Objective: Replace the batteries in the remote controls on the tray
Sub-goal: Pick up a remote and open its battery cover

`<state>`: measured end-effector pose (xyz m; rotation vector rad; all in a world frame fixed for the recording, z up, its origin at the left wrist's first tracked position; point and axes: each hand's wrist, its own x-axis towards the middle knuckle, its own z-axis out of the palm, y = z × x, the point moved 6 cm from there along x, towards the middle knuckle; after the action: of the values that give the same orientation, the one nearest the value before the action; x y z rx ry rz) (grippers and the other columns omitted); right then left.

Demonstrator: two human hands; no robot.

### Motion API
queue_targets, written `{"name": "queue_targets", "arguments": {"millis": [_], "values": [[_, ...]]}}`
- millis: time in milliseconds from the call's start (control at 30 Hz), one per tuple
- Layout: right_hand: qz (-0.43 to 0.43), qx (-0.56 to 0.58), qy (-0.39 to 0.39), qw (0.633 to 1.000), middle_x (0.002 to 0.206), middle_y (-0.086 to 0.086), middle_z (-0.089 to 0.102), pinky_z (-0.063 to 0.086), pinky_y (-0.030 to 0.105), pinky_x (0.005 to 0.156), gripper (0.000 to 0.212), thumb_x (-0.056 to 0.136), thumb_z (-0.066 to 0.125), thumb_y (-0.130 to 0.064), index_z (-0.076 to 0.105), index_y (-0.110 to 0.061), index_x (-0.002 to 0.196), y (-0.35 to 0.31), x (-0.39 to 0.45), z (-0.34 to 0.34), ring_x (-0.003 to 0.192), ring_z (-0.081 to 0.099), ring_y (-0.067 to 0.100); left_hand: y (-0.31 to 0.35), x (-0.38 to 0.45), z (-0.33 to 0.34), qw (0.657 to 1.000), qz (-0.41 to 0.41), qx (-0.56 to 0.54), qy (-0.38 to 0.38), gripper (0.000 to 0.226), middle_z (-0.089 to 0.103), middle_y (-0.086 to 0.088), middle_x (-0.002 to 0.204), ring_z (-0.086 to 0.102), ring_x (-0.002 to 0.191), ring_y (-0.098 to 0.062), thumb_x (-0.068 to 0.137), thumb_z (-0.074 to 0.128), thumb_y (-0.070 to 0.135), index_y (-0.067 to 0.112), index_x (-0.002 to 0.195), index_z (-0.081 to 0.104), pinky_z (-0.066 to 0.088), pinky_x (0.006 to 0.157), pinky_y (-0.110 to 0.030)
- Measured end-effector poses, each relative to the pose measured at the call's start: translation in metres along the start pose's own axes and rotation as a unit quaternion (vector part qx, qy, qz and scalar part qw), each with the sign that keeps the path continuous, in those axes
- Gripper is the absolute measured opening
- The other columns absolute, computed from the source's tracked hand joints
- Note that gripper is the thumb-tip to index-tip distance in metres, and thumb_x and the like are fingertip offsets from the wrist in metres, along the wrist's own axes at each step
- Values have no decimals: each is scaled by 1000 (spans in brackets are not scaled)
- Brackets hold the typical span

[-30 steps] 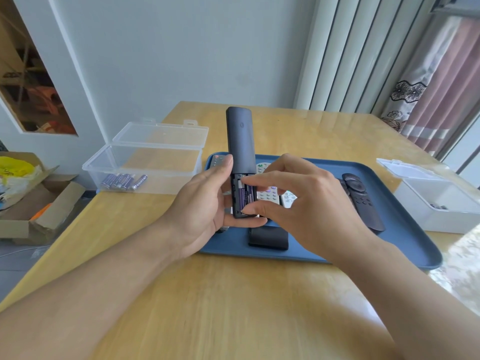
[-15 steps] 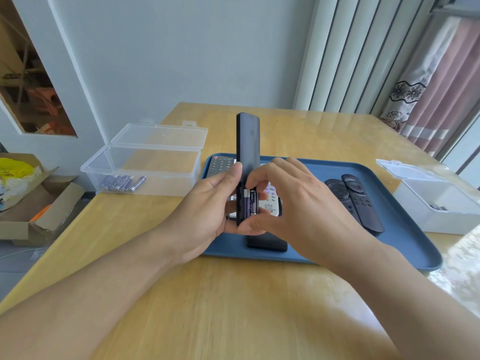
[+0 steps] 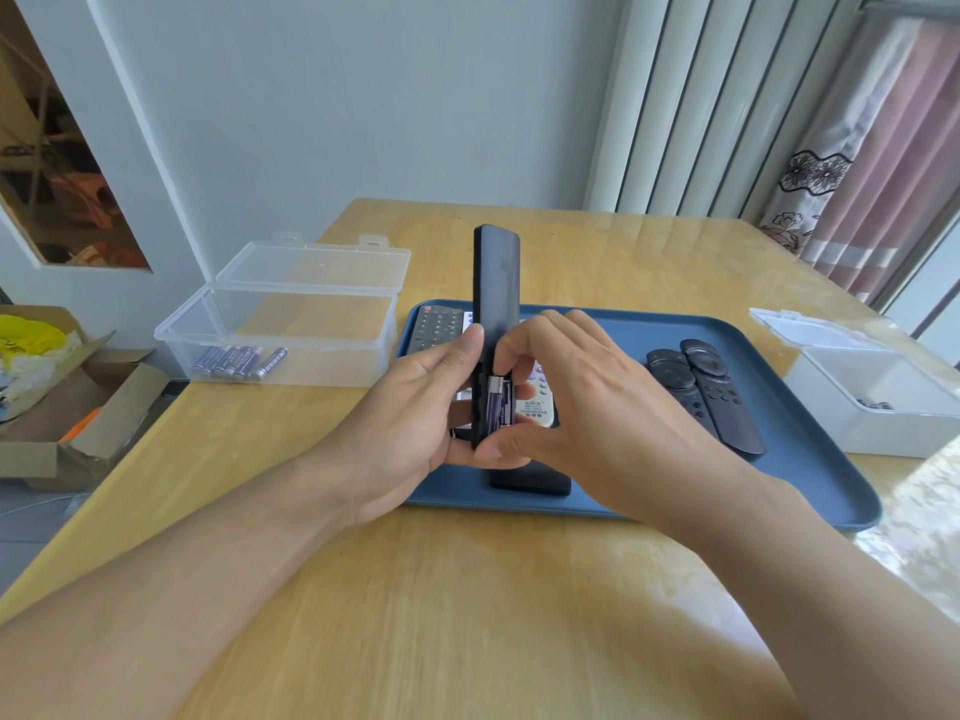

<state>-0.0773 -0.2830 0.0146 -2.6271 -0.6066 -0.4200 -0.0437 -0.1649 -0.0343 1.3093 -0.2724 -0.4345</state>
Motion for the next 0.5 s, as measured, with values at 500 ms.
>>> {"name": "queue_targets", "arguments": {"millis": [500], "values": [[22,44,105,993,93,-15,58,43,24,81,50,71,76,-53,69,-35,117,1,-2,-2,94,46,10,11,-1,-6,998,13,-45,34,50,75,-18,103,73,89,-32,105,40,43,2,118,68,62,71,-45]]}}
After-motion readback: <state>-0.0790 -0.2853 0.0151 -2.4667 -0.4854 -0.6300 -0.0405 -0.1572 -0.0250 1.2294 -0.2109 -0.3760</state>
